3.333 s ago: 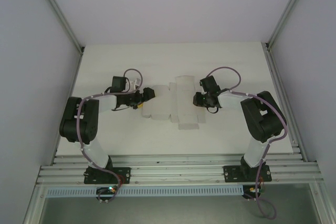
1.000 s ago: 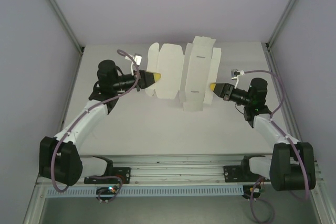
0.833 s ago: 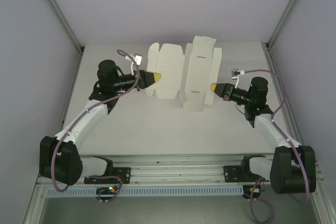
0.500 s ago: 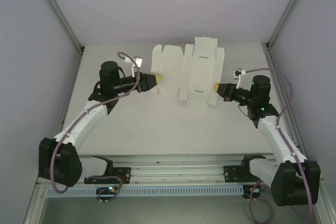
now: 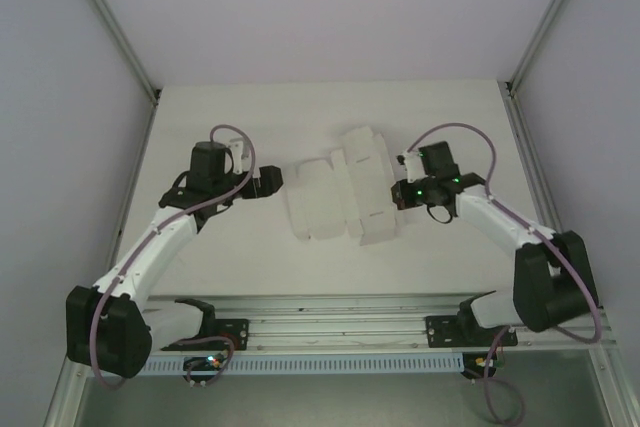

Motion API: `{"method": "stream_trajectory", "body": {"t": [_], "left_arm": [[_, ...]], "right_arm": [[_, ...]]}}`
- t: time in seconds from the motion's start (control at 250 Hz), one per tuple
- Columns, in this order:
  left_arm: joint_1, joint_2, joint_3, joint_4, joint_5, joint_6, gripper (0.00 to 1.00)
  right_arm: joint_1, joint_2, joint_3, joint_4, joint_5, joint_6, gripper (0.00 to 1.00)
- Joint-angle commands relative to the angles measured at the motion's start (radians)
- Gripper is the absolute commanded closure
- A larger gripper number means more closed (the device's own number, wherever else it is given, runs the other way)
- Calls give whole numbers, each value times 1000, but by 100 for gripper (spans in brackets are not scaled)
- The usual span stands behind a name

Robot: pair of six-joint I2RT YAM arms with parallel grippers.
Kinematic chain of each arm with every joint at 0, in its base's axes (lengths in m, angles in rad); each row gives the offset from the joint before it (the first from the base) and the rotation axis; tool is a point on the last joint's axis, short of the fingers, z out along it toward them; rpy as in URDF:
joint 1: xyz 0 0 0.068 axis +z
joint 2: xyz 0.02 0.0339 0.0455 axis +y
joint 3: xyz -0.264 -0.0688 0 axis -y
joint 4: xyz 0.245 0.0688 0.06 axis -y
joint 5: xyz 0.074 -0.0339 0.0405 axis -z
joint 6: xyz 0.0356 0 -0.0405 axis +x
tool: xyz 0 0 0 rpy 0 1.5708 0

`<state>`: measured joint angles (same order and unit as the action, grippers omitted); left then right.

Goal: Assemble paper box

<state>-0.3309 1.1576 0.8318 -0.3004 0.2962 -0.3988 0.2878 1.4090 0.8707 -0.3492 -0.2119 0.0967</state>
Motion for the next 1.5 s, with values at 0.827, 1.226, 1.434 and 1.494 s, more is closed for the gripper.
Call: {"method": "stream_trajectory", "body": {"t": [0.827,1.226,1.434,1.494], "left_arm": [[61,39,-3,73,22,-38,0],[46,250,84,117,95,-8,0],[-9,298,90,115,82,42,0],[-30,309,95,111,55,56,0]], "right_arm": [[484,276,-175,1189,841,-1227,100],[530,309,-208,1296,856,-1236,100],[531,260,-199,1213,833,-1196,100],[530,253,-197,1208,835,-1188,100]]}}
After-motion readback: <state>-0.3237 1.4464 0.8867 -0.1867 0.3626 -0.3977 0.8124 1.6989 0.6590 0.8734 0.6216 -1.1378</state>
